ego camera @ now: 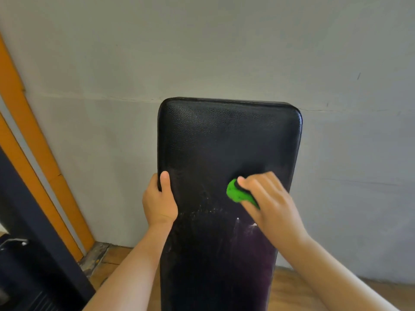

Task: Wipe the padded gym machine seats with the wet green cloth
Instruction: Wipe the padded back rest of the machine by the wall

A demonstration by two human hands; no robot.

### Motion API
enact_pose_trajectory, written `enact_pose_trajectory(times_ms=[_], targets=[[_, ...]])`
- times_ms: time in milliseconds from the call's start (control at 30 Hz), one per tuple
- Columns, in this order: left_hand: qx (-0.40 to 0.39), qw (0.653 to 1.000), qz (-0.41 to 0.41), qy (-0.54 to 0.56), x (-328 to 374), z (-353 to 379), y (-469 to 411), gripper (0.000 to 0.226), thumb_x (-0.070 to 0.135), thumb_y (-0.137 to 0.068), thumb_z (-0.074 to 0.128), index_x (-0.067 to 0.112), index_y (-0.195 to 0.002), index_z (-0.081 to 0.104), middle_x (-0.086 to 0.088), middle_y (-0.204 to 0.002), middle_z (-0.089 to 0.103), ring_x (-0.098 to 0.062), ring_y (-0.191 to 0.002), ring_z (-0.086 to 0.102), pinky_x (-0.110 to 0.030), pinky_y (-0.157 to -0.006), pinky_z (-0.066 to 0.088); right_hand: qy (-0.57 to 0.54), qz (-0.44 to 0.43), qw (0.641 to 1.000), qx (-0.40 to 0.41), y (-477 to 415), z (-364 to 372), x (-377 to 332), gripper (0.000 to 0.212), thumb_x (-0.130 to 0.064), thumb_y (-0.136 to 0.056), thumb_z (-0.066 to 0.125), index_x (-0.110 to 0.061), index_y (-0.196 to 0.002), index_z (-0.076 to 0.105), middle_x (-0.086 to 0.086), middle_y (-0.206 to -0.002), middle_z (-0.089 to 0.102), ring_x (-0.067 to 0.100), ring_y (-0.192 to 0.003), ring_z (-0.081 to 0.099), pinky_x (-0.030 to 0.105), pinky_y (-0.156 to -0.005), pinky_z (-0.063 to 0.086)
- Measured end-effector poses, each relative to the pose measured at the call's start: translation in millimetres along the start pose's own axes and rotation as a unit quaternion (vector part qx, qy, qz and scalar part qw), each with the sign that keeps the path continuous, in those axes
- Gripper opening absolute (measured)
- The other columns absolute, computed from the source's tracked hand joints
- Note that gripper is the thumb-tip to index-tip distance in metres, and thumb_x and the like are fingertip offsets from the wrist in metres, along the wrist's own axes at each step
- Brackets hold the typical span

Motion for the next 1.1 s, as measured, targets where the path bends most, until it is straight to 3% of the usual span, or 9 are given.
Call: enact_pose_trajectory(times_ms=[100,167,233,300,400,533,700,933,1100], targets=[[0.001,1.000,-0.010,0.002,0.0,0.2,0.6,0.043,0.045,-0.101,0.030,0.014,-0.092,0.059,0.003,-0.081,0.057,-0.008,-0.078,0.055,-0.023,-0.071,0.044,0.018,-0.029,0.998,-0.053,14.4,2.3,2.5,0.037,-0.016,-0.083,0.073,-0.013,-0.114,0.054,0.002,-0.097,0.065,0.016,-0.089,0.052,0.028,-0.073,0.053],[0.001,1.000,-0.013,0.003,0.9,-0.3,1.3,0.043,0.045,-0.101,0.029,0.015,-0.096,0.059,0.001,-0.085,0.058,-0.011,-0.081,0.055,-0.026,-0.075,0.044,0.015,-0.048,0.997,-0.054,6.8,-4.4,6.4,0.032,-0.017,-0.084,0.072,-0.010,-0.112,0.059,0.003,-0.095,0.065,0.018,-0.087,0.052,0.028,-0.072,0.053],[0.000,1.000,-0.009,0.004,1.6,-0.8,1.8,0.042,0.044,-0.101,0.028,0.015,-0.097,0.058,0.000,-0.088,0.057,-0.012,-0.082,0.054,-0.023,-0.074,0.043,0.000,-0.047,0.998,-0.030,-9.7,-16.1,11.2,0.026,-0.024,-0.092,0.060,-0.004,-0.107,0.066,0.005,-0.092,0.065,0.022,-0.083,0.054,0.031,-0.071,0.050],[0.001,1.000,-0.001,0.008,2.5,-0.7,2.2,0.043,0.042,-0.102,0.028,0.013,-0.096,0.058,-0.001,-0.088,0.057,-0.010,-0.079,0.053,-0.021,-0.070,0.041,-0.008,-0.026,1.000,0.008,-30.5,-31.8,20.9,0.035,-0.030,-0.095,0.056,0.001,-0.104,0.068,0.009,-0.091,0.065,0.028,-0.082,0.056,0.032,-0.075,0.047],[0.003,1.000,0.002,0.015,3.6,-0.1,3.3,0.043,0.040,-0.103,0.028,0.011,-0.098,0.059,-0.002,-0.089,0.057,-0.011,-0.081,0.053,-0.020,-0.072,0.041,0.011,0.038,0.996,0.086,-56.0,-56.7,40.5,0.031,-0.024,-0.088,0.064,0.002,-0.106,0.067,0.011,-0.095,0.066,0.025,-0.090,0.054,0.022,-0.083,0.041],[0.005,1.000,0.008,0.015,4.7,-0.3,3.9,0.039,0.038,-0.104,0.028,0.013,-0.093,0.056,0.001,-0.084,0.054,-0.005,-0.076,0.051,-0.018,-0.068,0.039,0.010,0.105,0.983,0.149,-54.7,-63.2,49.0,0.028,-0.012,-0.084,0.071,0.002,-0.107,0.064,0.011,-0.094,0.063,0.022,-0.090,0.051,0.011,-0.083,0.034],[0.008,1.000,-0.006,0.012,3.1,0.9,3.0,0.042,0.041,-0.103,0.027,0.013,-0.092,0.056,-0.004,-0.088,0.056,-0.016,-0.082,0.053,-0.027,-0.074,0.043,-0.014,0.085,0.993,0.084,-1.7,-32.2,32.2,0.026,-0.019,-0.089,0.066,0.002,-0.104,0.065,0.011,-0.095,0.063,0.023,-0.089,0.053,0.018,-0.084,0.038],[0.016,1.000,0.001,0.017,3.2,0.3,4.0,0.041,0.041,-0.104,0.028,0.019,-0.076,0.048,0.000,-0.073,0.049,-0.017,-0.073,0.049,-0.031,-0.071,0.041,-0.006,0.031,0.998,-0.057,37.1,-21.5,30.0,0.031,-0.026,-0.087,0.064,-0.013,-0.115,0.058,0.000,-0.099,0.062,0.019,-0.090,0.054,0.024,-0.076,0.046],[0.007,1.000,0.004,0.017,2.3,0.0,2.4,0.042,0.042,-0.104,0.027,0.017,-0.078,0.049,-0.001,-0.074,0.050,-0.019,-0.075,0.051,-0.031,-0.071,0.042,-0.039,0.062,0.997,0.003,-0.2,-43.3,48.1,0.032,-0.027,-0.085,0.064,-0.006,-0.109,0.066,0.003,-0.098,0.064,0.018,-0.091,0.056,0.022,-0.081,0.043]])
Point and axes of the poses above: each hand's wrist, its own y-axis away from the middle knuckle, its own z-axis out of the palm, x = y × z, the point moved 3 cm from there along -y, towards the middle knuckle
